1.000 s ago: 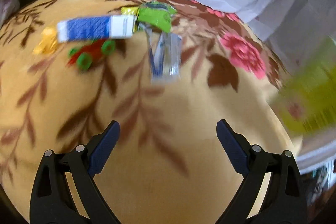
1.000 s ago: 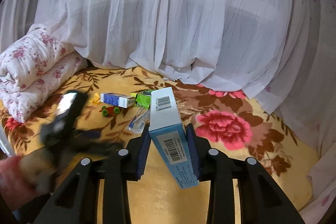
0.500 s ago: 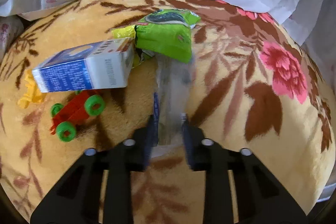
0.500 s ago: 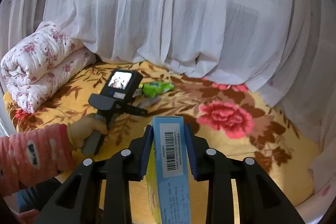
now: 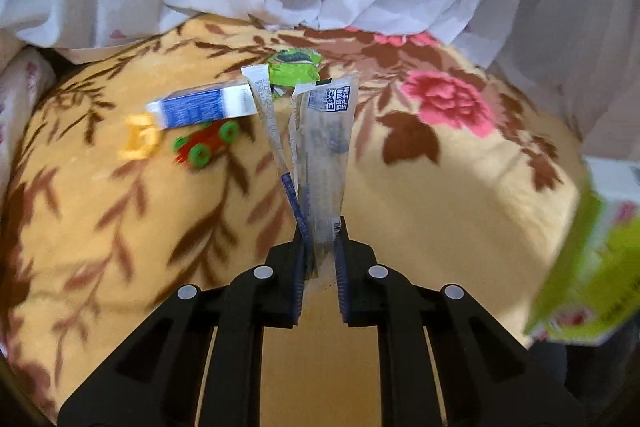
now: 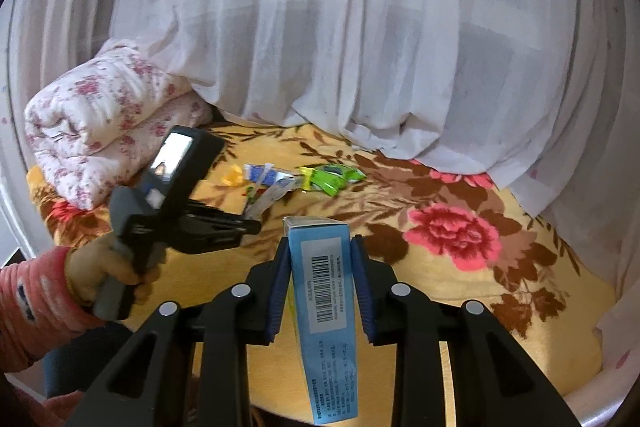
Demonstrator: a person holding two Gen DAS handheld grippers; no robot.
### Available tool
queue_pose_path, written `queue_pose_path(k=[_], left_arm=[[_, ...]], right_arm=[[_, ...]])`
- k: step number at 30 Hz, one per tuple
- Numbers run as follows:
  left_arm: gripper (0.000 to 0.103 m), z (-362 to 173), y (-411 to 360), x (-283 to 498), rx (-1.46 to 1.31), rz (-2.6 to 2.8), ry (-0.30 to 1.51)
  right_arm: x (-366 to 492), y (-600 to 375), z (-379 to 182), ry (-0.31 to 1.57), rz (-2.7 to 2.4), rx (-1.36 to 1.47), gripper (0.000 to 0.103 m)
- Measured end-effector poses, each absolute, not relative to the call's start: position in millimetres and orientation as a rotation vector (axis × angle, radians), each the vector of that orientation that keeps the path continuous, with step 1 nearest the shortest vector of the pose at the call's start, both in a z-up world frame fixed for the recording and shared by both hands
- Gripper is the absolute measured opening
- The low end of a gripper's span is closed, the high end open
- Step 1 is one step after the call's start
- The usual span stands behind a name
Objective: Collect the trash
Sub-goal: 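Lower the tube and box into the orange bin and open both tools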
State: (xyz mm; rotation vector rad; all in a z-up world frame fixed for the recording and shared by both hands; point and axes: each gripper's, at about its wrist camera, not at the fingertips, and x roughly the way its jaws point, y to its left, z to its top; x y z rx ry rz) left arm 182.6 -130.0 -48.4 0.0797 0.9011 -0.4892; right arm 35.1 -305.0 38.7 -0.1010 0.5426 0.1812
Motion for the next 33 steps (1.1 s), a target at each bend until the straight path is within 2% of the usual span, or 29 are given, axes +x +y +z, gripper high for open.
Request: queue_pose_path(k=[6, 11, 19, 33], left_arm=[[0.013, -20.2, -79.4, 97.0, 0.103, -0.536, 0.842], [0.013, -23.6, -48.6, 29.8, 0.139, -0.564, 0.868], [0.013, -71.8, -25.7, -35.4, 0.123, -0.589, 1.006], [0.013, -184.3, -31.1, -44.7, 0.104, -0.535, 1.282]], right_arm=[[0.6, -277.4, 46.1, 0.530, 0.255, -0.131, 0.030], [-28.6, -254.6, 42.2, 0.538, 0.322, -0.143, 0.030], [-66.2, -218.3, 17.1, 0.591, 0.418, -0.167, 0.030], [-68.3, -182.2, -84.4, 0.853, 0.499, -0.188, 0.030]])
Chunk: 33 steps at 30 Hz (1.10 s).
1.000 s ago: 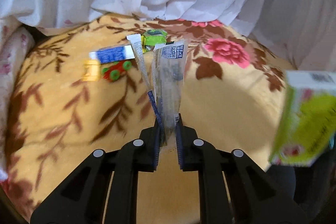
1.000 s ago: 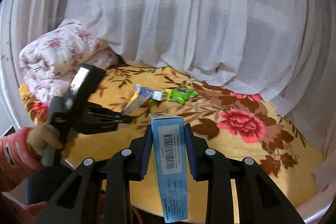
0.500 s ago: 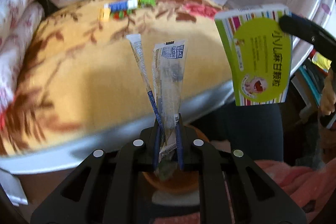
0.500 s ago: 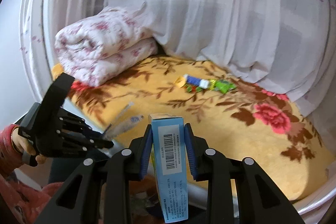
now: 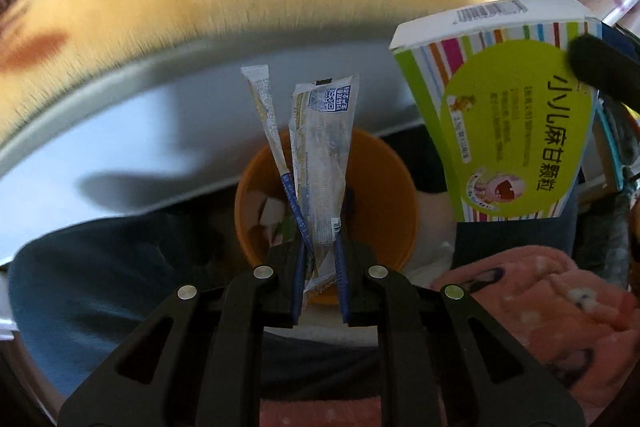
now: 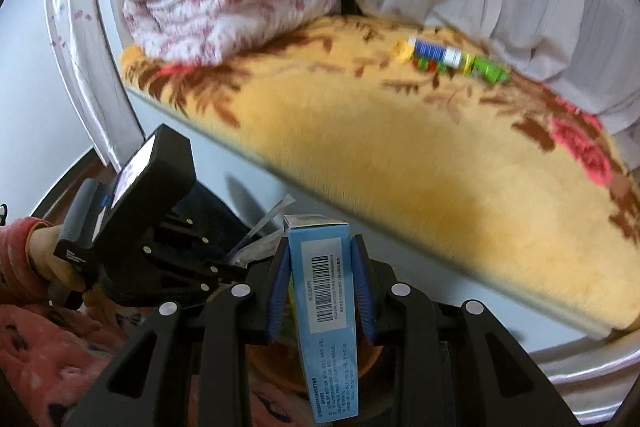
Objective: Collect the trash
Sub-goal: 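Lower the tube and box into the orange bin and open both tools, then grasp the red-green toy car with the left tool while the right tool grasps the yellow toy piece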
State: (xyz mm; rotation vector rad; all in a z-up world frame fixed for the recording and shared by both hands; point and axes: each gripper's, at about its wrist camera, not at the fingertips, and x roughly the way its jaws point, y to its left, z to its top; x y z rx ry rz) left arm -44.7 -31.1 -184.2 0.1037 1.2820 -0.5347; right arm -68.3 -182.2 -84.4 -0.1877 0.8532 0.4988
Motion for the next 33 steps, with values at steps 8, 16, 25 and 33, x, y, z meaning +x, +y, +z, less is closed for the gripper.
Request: queue_pose_path(k=[8, 16, 25, 33], left_arm=[[0.036, -221.1, -42.7, -34.0, 0.124, -0.498, 1.404], [0.070, -227.6, -37.0, -33.6, 0.117, -0.460, 1.431], [0.070, -228.2, -35.0, -32.4, 0.100, -0.446, 1.442], [0.071, -221.1, -36.2, -32.9, 0.100, -0.454, 1.424]], right_arm=[[-47.9, -187.2, -138.2, 0.973, 0.483, -0.149, 0.040], [-42.2, -203.0, -149.0, 0.981, 0.430, -0.136, 0.066], [-39.4, -208.4, -151.6, 1.000, 0.416, -0.114, 0.066], [-40.9, -208.0, -145.9, 0.989, 0.413, -0.122, 0.070]])
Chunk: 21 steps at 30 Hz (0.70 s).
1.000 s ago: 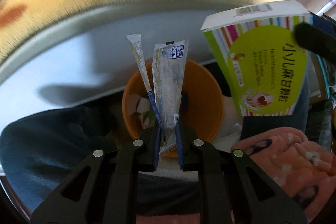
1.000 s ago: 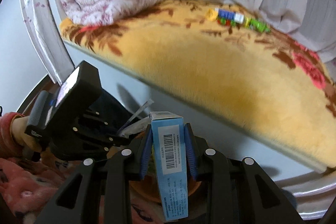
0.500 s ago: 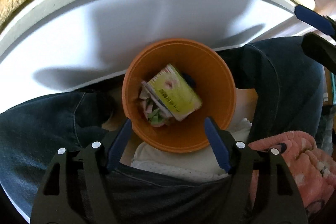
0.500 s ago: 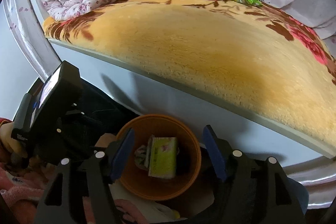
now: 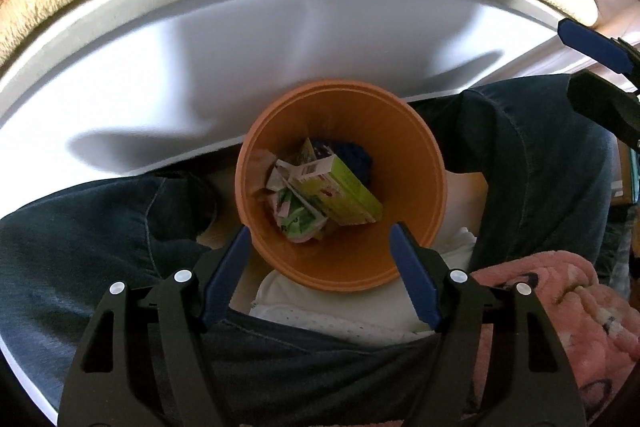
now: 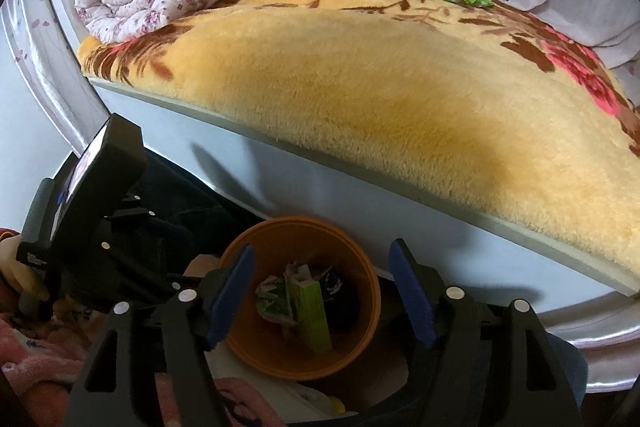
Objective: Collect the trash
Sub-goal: 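Grasp the red-green toy car with the left tool while the right tool grasps the yellow toy piece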
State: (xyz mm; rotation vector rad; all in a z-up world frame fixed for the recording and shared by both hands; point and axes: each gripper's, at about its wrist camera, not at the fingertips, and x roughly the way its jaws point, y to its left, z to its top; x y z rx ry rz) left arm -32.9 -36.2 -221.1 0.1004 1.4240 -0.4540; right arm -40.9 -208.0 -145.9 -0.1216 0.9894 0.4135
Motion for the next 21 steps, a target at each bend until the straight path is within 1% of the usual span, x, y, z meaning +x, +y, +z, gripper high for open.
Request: queue_pose_path(k=[1, 2, 9, 11, 13, 15, 16, 21], left_arm=[[0.076, -219.2, -36.2, -33.0, 0.096, -0.459, 1.422], [0.078, -217.0, -36.3, -33.1, 0.094, -0.459, 1.417], [0.078, -193.8, -36.8, -32.9, 0.087, -0.483, 1.369], [0.078, -177.5, -34.3, -31.3, 0.078, -0.502, 1.324], [0.078, -159.9, -31.3, -27.7, 0.068, -0.513, 1.271], [0.082, -140.8, -27.3, -20.2, 0.052, -0.523, 1.215], [0.087, -131.4, -25.7, -14.3, 0.046, -0.522, 1.184], [0.088, -97.3, -23.6, 34.7, 0.023, -0.473, 1.064]], right_arm=[[-41.2, -208.0, -144.4, 0.986, 0.412, -0.122, 0.070], [-41.1, -208.8, -142.8, 0.983, 0.410, -0.122, 0.071], [-39.9, -213.5, -131.0, 0.957, 0.407, -0.116, 0.071], [-39.6, -217.3, -122.1, 0.935, 0.404, -0.106, 0.072], [-38.8, -222.7, -108.5, 0.902, 0.395, -0.089, 0.075], [-38.7, -227.4, -95.3, 0.866, 0.390, -0.083, 0.076], [-38.0, -230.5, -88.9, 0.847, 0.386, -0.082, 0.078], [-27.2, -241.4, -68.9, 0.788, 0.372, -0.063, 0.079]])
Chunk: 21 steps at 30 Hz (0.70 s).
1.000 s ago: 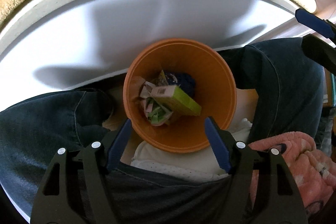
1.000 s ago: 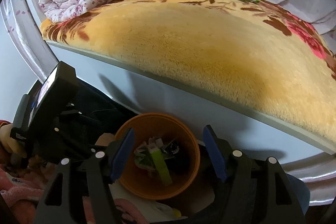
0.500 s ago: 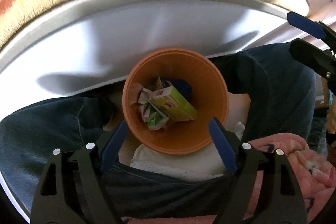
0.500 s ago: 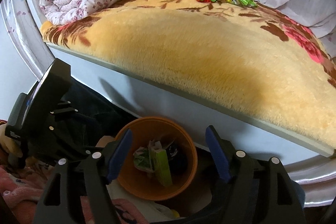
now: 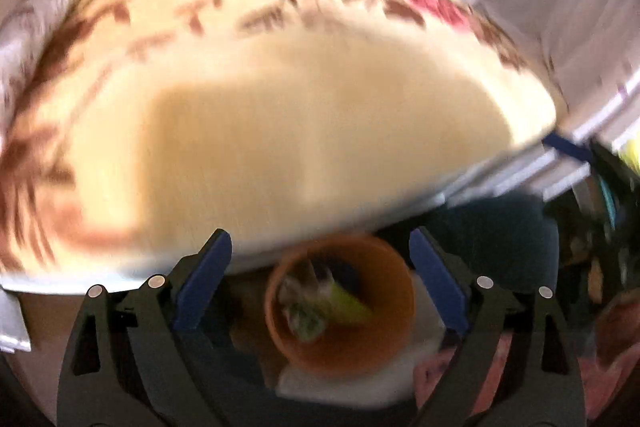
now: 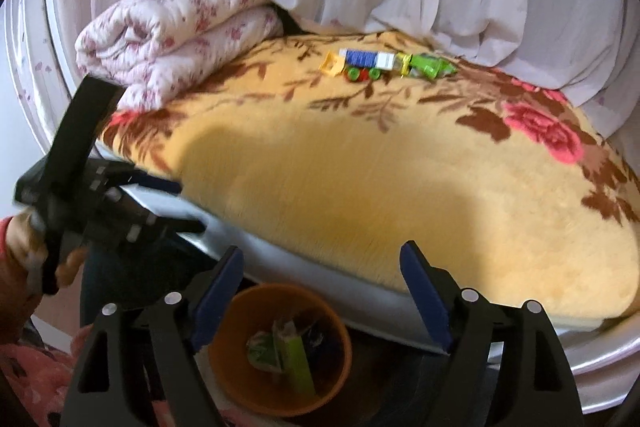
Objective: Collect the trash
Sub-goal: 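Grasp the red-green toy car with the left tool while the right tool grasps the yellow toy piece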
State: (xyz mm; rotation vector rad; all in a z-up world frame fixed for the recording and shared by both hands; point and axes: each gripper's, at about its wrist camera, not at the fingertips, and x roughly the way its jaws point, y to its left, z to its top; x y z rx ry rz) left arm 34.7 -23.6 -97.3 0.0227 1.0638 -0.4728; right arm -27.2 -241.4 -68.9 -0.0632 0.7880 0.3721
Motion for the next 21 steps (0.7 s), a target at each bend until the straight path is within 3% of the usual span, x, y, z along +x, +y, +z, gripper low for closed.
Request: queue_pose_path(k=[8, 21], left_arm=[[0.088, -70.8, -51.7, 162.2, 0.000, -0.426, 0.950], [0.088, -111.2, -109.0, 324.3, 0.172, -0.347, 1.054]], right_arm=[[2.1, -255.5, -67.6, 0.783, 0.361, 0.000, 0.079], [47.4, -287.7, -83.0, 0.829, 0.319, 0.101, 0.079]])
